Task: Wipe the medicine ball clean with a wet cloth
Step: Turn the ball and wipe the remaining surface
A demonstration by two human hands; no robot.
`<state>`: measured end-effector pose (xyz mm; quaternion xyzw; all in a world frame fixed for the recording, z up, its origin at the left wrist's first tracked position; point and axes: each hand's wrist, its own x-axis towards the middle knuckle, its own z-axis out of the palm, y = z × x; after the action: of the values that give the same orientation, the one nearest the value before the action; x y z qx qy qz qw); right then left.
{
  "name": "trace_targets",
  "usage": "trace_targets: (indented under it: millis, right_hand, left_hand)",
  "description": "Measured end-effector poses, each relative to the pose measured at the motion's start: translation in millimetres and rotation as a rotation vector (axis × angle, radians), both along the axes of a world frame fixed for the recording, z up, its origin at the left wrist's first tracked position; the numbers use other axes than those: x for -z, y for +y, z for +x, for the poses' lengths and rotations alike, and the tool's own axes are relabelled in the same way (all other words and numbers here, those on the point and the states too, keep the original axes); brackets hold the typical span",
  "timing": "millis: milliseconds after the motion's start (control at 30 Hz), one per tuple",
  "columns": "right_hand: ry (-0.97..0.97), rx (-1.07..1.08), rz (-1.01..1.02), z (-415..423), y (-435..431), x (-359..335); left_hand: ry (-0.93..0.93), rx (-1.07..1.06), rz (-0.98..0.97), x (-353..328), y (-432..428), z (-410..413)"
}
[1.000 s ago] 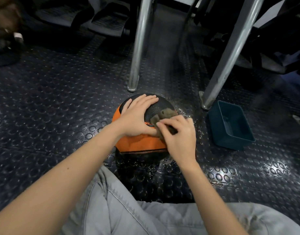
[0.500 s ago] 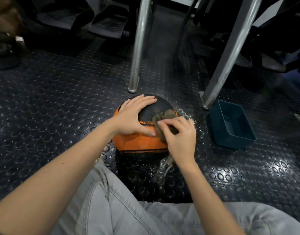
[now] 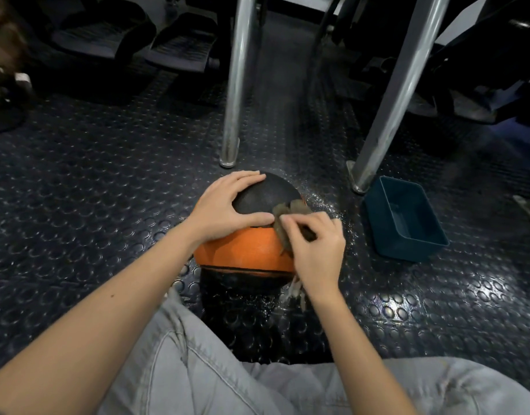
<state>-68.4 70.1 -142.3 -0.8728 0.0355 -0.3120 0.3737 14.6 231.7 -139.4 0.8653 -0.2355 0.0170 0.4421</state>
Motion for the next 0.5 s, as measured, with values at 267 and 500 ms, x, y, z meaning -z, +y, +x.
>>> trace_targets:
  millis: [267, 500]
  right_hand:
    - [0.293, 0.038, 0.362, 55, -46, -2]
    - [0.003, 0.077, 0.220, -26, -5, 34]
  left_hand:
    - [-0.018, 0.084, -0.015, 1, 0, -1]
    - [-0.159, -0.069, 0.051, -6, 1, 0]
